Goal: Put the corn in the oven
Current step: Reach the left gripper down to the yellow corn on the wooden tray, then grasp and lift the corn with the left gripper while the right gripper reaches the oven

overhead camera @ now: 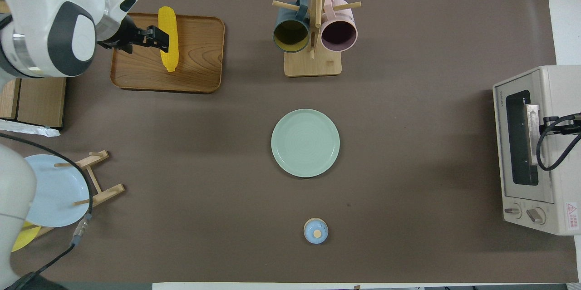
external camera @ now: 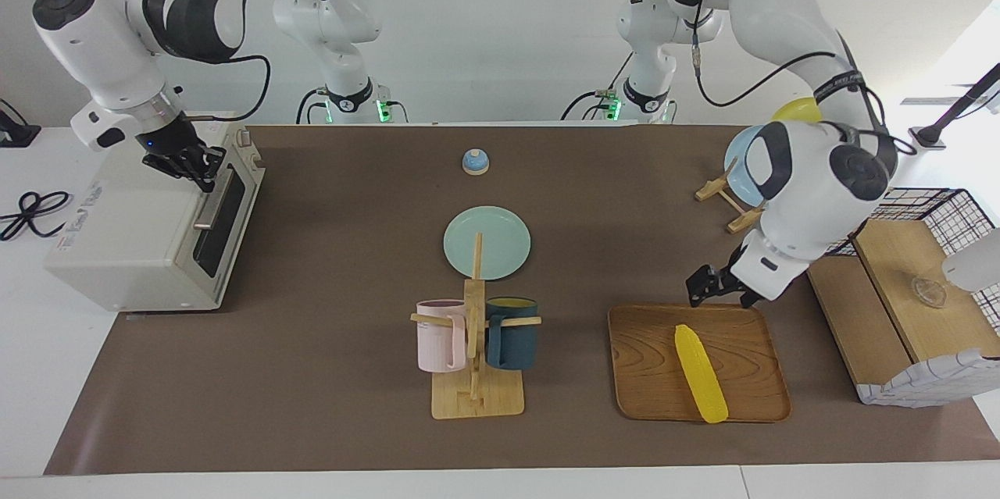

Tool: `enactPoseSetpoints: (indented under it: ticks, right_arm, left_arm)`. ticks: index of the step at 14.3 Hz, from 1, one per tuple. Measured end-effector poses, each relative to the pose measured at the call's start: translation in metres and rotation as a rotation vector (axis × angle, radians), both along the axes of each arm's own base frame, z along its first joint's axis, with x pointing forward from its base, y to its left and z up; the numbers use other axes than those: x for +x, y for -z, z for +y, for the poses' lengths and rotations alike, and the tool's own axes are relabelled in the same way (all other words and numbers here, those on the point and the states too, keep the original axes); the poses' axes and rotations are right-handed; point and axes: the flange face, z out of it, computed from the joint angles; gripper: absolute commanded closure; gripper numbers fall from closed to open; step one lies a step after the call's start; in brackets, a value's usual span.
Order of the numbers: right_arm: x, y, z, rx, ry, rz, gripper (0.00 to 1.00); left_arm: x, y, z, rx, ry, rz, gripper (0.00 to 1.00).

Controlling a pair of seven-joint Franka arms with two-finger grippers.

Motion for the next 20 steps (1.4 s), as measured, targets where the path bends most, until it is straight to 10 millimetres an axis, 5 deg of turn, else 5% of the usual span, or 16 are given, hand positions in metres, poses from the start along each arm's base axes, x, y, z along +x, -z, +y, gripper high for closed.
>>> enactPoseSetpoints:
  ticks: [4,14,16,17,18,19,20]
  right_arm:
    - [0.002,0.009,-0.006,0.0,0.013,0.006,1.0]
    - [0.002,0.022,-0.007,0.003,0.015,0.019,1.0]
    - [0.002,0.022,-0.005,0.002,0.011,0.018,1.0]
    - [0.002,0.022,-0.003,0.002,0.007,0.017,1.0]
    - [0.002,0.023,0.001,0.003,0.001,0.019,1.0]
    - [0.003,0.025,0.008,0.004,-0.013,0.021,1.0]
    - [0.004,0.027,0.018,0.007,-0.03,0.024,1.0]
  left_arm:
    - [0.038,0.037,-0.004,-0.012,-0.005,-0.063,0.0]
    - [0.049,0.074,-0.017,0.039,0.041,-0.151,0.05]
    - [0.049,0.077,-0.016,0.052,0.049,-0.159,0.26]
    - [0.049,0.078,-0.016,0.065,0.056,-0.163,0.47]
    - [0.049,0.078,-0.015,0.076,0.062,-0.167,0.82]
    - [0.049,0.078,-0.015,0.08,0.064,-0.168,1.0]
    - [0.049,0.078,-0.015,0.081,0.064,-0.168,1.0]
